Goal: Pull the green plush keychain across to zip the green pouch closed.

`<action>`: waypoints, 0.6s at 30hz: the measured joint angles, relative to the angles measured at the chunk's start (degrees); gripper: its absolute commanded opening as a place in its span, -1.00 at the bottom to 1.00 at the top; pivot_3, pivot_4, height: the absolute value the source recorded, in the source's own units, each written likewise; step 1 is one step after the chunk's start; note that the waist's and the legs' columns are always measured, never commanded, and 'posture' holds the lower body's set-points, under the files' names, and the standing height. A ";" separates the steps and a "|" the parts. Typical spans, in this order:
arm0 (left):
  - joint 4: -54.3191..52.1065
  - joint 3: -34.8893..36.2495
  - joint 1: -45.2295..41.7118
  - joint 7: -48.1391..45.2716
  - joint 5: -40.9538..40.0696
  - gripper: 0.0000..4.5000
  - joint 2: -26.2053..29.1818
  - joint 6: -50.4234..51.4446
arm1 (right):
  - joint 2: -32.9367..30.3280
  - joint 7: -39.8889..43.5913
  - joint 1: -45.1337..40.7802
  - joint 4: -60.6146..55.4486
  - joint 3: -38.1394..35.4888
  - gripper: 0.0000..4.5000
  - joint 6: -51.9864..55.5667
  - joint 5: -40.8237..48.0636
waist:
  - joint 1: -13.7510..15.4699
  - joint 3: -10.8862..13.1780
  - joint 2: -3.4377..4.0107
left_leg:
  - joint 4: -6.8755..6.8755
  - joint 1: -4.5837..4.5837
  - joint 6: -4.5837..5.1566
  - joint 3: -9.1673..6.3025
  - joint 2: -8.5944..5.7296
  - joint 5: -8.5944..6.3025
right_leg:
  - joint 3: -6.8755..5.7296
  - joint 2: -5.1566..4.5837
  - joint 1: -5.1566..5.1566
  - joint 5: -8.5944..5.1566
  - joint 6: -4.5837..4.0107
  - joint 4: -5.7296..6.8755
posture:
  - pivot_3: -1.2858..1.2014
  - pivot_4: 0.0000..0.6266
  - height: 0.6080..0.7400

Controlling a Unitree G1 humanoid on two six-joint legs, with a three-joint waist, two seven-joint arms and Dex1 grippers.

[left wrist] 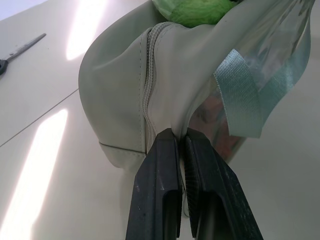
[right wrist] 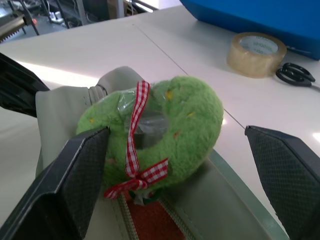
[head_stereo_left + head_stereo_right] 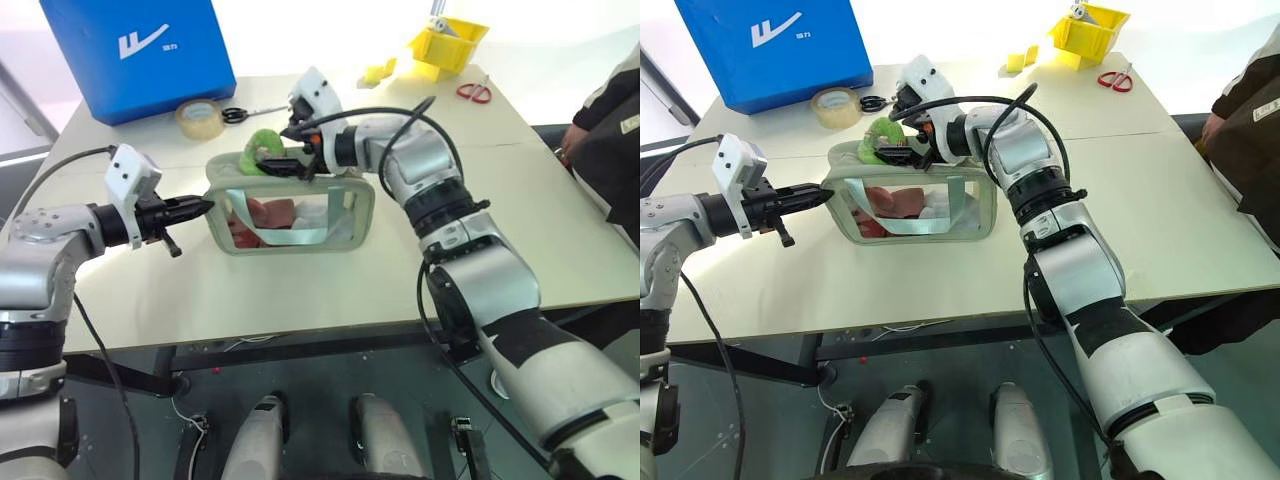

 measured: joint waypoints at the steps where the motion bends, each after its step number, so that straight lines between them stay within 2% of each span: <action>1: -0.32 0.19 0.31 0.09 -0.09 -1.00 0.00 0.01 | 0.17 0.01 0.00 0.38 -0.31 0.65 0.00 0.04 | -0.04 0.00 0.00 | 0.00 0.00 0.00 0.00 0.00 0.00 | 0.00 0.00 0.00 0.00 -0.01 0.00 | 0.03 -0.52 1.00; 8: -0.91 0.29 0.92 1.25 -0.96 -1.00 0.00 0.20 | 0.18 1.71 -0.06 0.34 -3.10 -0.97 0.75 1.73 | -0.07 0.00 0.00 | 0.01 0.00 0.00 0.00 -0.01 0.00 | 0.00 0.00 0.01 -0.01 -0.02 0.00 | 0.03 -0.52 1.00; 12: -0.89 -0.16 0.47 1.31 -0.96 -1.00 -0.05 0.20 | -1.27 2.06 0.13 -2.83 -4.82 -0.99 2.77 3.23 | 0.08 0.00 0.00 | 0.01 -0.02 0.00 0.00 -0.01 0.00 | 0.00 -0.01 0.01 0.00 0.00 -0.01 | 0.03 -0.52 1.00; 18: -0.49 -0.62 -0.10 0.74 -0.97 -1.00 -0.10 0.12 | -9.80 -2.14 3.96 -17.56 -9.63 -0.99 10.05 5.73 | 0.46 -0.01 -0.01 | 0.02 -0.04 0.00 0.01 -0.05 0.00 | 0.00 -0.08 0.03 -0.03 -0.01 -0.06 | 0.03 -0.52 1.00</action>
